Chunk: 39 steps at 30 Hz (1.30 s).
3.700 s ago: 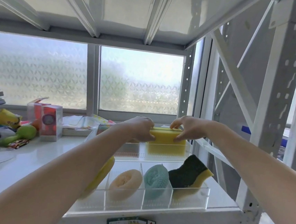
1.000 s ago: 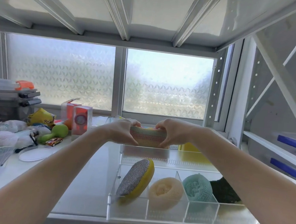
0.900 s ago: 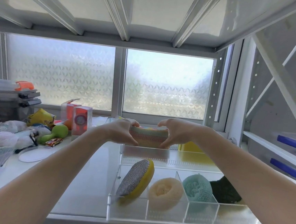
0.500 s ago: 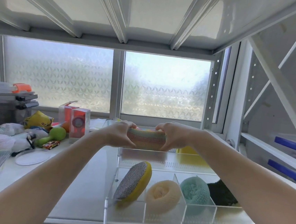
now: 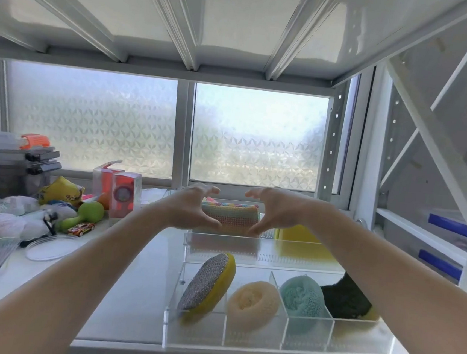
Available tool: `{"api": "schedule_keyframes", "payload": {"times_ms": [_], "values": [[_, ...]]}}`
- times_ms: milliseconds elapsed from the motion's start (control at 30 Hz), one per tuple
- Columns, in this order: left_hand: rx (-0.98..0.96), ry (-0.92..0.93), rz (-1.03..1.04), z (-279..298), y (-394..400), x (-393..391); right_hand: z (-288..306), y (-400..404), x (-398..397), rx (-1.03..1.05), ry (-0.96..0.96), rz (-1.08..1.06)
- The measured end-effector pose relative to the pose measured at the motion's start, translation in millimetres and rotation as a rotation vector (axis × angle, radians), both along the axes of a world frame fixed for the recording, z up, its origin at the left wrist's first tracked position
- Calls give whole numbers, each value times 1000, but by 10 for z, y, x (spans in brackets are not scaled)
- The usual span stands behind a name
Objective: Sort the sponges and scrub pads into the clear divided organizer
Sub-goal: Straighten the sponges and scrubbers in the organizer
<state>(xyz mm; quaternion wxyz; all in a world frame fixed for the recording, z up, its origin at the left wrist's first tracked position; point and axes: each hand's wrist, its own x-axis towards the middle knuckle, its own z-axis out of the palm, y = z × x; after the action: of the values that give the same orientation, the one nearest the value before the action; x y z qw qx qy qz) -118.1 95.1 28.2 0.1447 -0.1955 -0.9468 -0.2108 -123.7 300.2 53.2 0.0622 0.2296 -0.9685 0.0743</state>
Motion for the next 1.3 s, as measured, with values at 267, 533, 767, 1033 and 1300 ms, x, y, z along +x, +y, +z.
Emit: {"api": "schedule_keyframes", "payload": {"times_ms": [267,533,767,1033,1300], "values": [[-56,53,-69,145,210,341,181,201,314,-6,49,-37],[-100,6,-146,17,296,749,149,593,783,-19,15,-48],[-120,-94,-151,-265,374,881,-115,687,992,113,10,-62],[-456,-48,-143,-270,816,928,-361,448,1037,311,-141,-72],[-506,-118,-90,-321,858,850,-371,475,1012,251,-179,-55]]}}
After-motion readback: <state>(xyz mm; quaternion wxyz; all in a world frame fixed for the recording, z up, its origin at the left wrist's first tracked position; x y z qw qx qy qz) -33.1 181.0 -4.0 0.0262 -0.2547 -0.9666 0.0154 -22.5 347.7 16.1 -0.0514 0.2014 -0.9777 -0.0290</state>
